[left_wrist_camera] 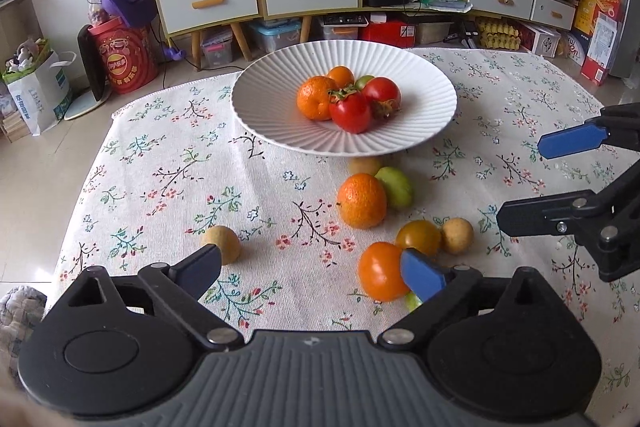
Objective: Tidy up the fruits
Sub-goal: 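Withdraw both open tools from the bowl toward the remaining fruit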
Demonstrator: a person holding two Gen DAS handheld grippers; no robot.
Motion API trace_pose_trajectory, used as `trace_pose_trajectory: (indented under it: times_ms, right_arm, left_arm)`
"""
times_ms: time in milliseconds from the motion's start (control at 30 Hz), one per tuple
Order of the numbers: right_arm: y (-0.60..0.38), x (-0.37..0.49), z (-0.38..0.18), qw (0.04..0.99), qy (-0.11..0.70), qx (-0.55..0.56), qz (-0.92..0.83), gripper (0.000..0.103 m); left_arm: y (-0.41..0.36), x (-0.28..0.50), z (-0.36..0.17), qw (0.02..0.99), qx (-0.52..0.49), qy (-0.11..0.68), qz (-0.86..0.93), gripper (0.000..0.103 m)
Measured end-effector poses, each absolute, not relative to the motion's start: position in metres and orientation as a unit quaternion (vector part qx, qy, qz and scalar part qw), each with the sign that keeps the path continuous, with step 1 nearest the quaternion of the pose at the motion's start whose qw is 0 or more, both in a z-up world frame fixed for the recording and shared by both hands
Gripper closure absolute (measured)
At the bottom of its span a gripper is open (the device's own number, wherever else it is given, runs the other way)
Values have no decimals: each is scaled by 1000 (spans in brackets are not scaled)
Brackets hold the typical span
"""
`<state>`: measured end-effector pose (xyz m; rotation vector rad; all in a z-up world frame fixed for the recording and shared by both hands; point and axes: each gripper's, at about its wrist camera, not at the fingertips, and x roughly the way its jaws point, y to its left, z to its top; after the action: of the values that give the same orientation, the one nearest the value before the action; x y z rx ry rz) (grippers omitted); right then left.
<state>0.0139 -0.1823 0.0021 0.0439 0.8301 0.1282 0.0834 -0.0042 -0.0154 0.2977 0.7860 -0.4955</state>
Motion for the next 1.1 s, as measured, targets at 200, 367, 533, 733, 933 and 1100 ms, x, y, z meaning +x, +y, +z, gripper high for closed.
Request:
trace_pose_trajectory:
  times_ms: [200,367,533,733,933,1100]
  right_arm:
    - [-173,9,-8,906,417,-13,75,8]
    - [-167,7,-14,902,422,-36,79,8]
    - [-164,9,-20,898,430,-52,71,10]
    - [-164,10,-27,895,438,-63,59,14]
    - [-162,12,-30,893,440,-73,57,22]
    - [-160,13,-30,897,432,-69,61,36]
  left_arm:
    - [-2,78,-22,878,150,384,-243,7]
    - [-2,74,-25,876,158,382,-249,7]
    - [-4,77,-29,874,157,389,-245,7]
    - [-13,75,-37,869,173,390,-250,8]
    - [-17,73,-37,871,156,388,-259,18]
    - [-19,75,-35,872,129,390,-266,41]
